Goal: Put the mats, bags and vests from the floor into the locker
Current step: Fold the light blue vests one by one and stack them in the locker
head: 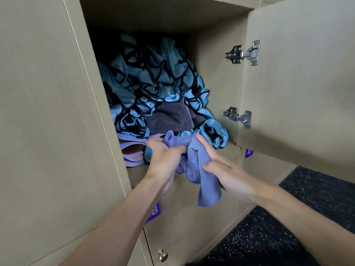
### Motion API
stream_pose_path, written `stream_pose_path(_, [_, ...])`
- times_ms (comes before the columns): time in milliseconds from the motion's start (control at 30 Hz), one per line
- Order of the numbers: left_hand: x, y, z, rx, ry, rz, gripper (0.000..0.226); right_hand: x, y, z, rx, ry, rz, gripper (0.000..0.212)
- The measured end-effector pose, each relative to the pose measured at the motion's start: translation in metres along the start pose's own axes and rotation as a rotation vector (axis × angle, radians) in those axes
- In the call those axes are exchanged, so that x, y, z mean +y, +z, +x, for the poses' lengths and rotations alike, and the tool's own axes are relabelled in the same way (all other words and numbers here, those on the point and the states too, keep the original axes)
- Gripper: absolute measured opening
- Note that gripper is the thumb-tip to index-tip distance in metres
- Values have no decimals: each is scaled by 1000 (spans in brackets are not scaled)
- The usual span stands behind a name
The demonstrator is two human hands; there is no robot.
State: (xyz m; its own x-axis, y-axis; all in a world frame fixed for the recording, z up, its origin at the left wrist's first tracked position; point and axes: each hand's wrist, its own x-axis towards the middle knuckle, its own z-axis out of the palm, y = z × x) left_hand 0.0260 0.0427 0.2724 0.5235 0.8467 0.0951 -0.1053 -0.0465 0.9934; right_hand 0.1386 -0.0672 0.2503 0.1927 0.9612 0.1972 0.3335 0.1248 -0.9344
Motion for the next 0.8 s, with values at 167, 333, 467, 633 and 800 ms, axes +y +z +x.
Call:
stream_pose_path(167, [2,0,25,58,32,31,37,7,-18,44,106,-135,-29,67])
stream_pose_path(333, [3,-3,47,61,66,-30,30,11,-16,94,151,-180,110,57])
stream_pose_path(467, [9,-8,64,138,158,-56,32,-1,-6,143,332,-304,143,40])
stream_pose_path(633, [4,-7,75,400,182,68,59,-1,11,209,281,-364,-116,69])
stream_pose_path(800, [-13,-10,78,485,105,517,56,13,11,228,-142,-213,-404,90])
